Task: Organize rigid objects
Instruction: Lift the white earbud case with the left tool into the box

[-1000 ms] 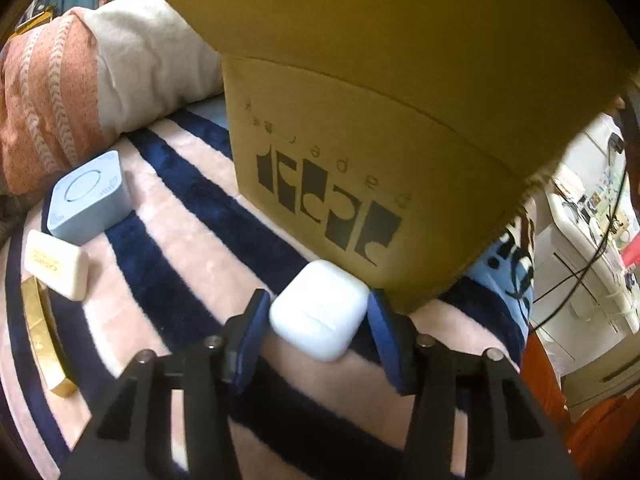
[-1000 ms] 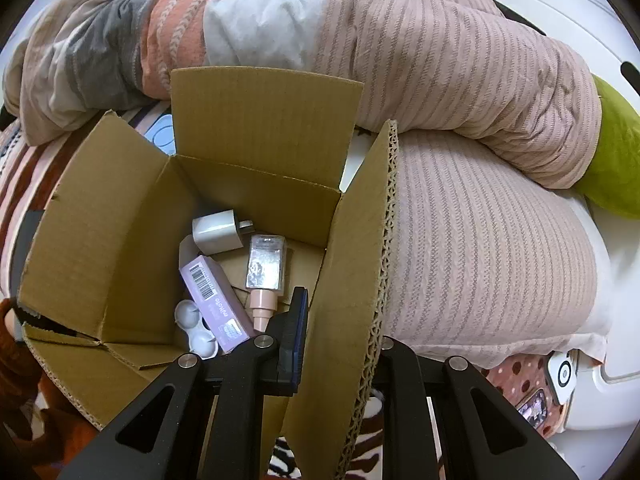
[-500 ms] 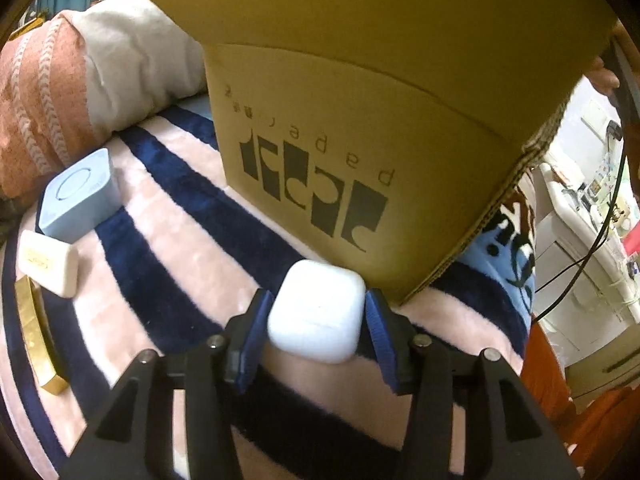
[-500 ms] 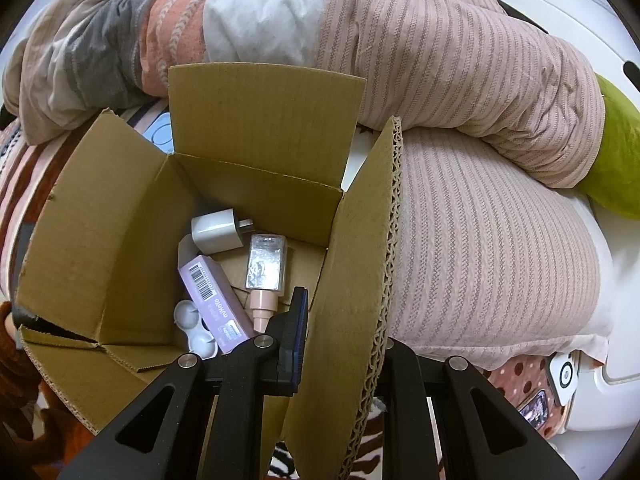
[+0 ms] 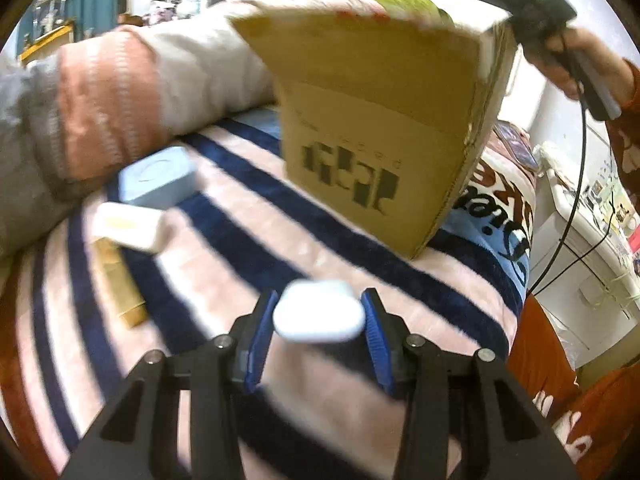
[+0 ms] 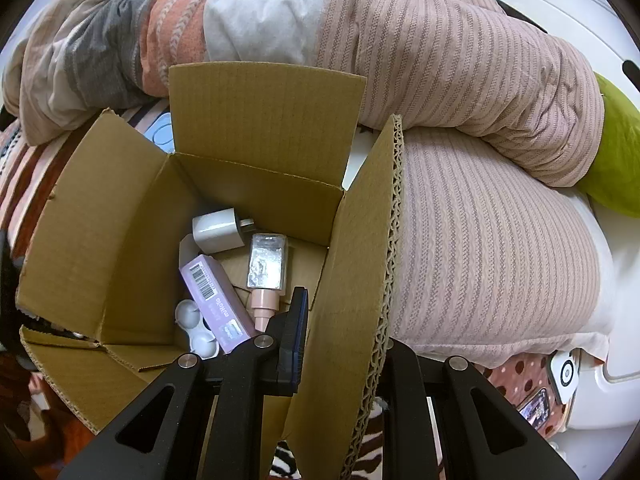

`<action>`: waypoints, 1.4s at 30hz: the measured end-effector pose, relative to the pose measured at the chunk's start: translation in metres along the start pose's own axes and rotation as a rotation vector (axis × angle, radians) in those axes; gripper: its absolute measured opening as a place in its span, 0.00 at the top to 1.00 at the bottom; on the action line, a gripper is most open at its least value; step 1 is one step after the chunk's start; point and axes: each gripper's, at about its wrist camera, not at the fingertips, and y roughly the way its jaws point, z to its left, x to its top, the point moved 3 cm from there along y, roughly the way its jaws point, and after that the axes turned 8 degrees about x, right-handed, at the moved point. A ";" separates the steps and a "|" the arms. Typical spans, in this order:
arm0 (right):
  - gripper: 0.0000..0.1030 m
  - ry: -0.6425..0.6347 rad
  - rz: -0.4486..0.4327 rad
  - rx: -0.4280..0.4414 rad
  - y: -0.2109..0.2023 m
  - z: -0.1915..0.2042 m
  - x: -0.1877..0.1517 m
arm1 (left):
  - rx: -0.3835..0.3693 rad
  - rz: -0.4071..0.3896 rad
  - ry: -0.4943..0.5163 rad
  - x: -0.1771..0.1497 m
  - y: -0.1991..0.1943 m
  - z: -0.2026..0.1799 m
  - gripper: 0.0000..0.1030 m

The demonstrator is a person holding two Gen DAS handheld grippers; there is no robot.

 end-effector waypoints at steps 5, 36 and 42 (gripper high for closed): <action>0.89 0.001 -0.002 0.003 0.000 0.000 0.000 | 0.055 0.006 -0.031 -0.007 -0.024 0.029 0.61; 0.88 0.005 -0.024 0.034 -0.002 -0.002 0.001 | 0.123 -0.202 -0.032 0.117 -0.099 0.008 0.61; 0.88 0.005 -0.024 0.034 -0.002 -0.001 0.001 | 0.028 -0.202 0.057 0.189 -0.086 -0.034 0.61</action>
